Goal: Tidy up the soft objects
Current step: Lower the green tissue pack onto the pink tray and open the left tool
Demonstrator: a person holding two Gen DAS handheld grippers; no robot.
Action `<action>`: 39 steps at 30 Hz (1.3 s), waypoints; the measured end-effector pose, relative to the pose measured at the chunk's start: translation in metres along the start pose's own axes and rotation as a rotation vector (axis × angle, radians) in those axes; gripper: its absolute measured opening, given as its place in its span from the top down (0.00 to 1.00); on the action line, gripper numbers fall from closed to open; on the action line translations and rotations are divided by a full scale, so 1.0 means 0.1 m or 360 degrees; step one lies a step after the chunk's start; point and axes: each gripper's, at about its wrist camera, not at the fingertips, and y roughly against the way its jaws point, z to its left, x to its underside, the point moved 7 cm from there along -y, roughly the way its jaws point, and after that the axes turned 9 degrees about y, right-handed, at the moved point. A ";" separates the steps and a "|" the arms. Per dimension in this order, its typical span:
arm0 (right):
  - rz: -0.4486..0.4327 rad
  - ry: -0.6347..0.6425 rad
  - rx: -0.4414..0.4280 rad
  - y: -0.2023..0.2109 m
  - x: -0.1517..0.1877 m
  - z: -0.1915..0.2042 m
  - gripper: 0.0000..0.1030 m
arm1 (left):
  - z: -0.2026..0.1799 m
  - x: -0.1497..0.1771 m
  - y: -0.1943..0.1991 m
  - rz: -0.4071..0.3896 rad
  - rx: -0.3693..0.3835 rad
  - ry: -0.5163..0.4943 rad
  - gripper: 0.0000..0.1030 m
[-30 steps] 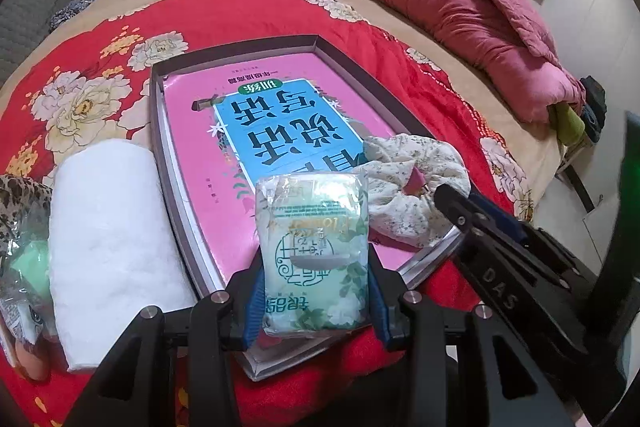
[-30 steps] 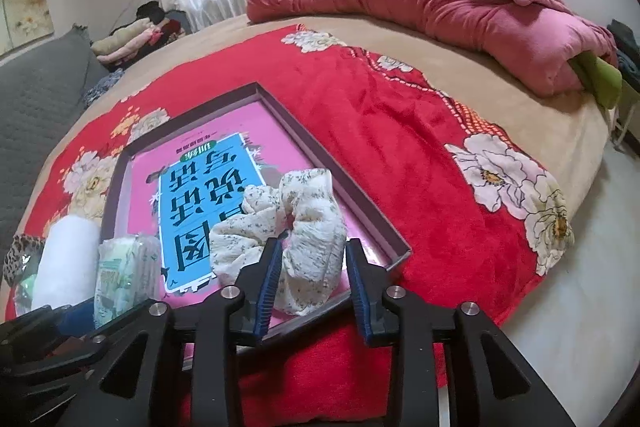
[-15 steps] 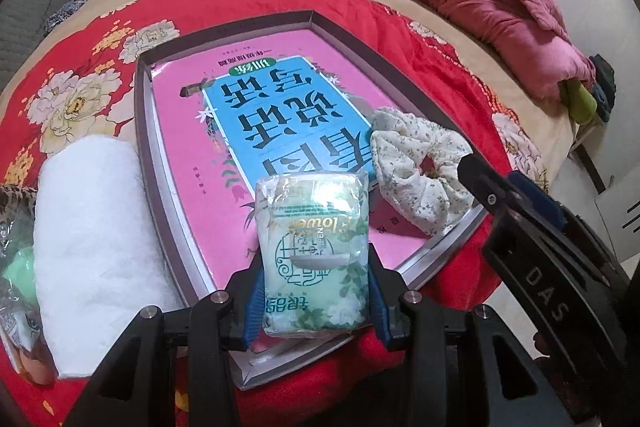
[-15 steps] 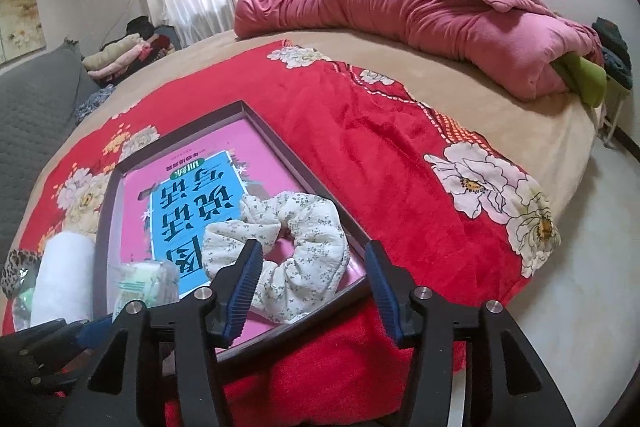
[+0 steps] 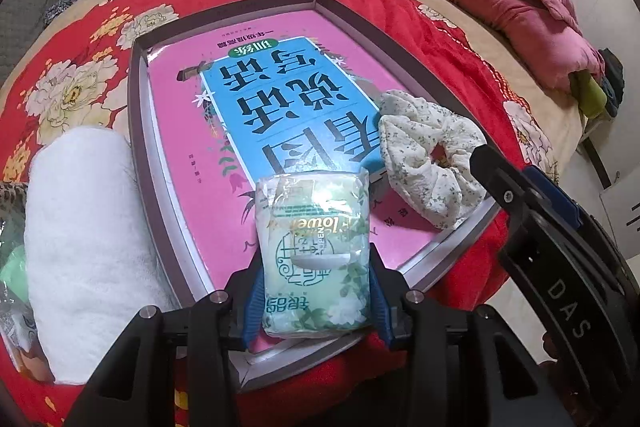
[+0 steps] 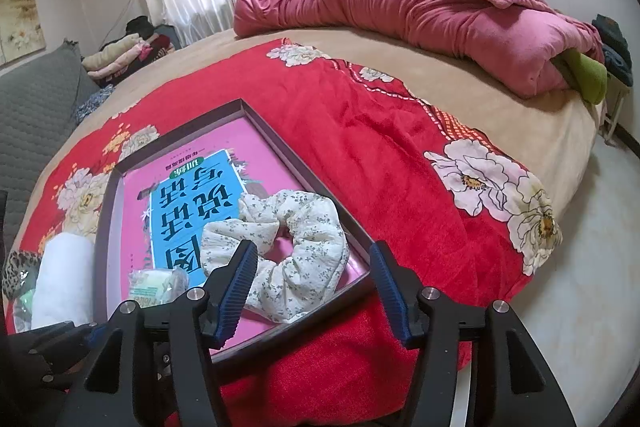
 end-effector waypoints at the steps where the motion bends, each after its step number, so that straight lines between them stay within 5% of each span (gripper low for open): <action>1: 0.0001 -0.0001 0.0000 0.00 0.00 0.00 0.41 | 0.00 0.00 -0.01 0.0003 -0.0005 -0.0004 0.56; 39: 0.0010 -0.0037 -0.0021 -0.02 0.04 -0.01 0.34 | -0.03 -0.01 0.14 -0.0051 0.0032 -0.0005 0.45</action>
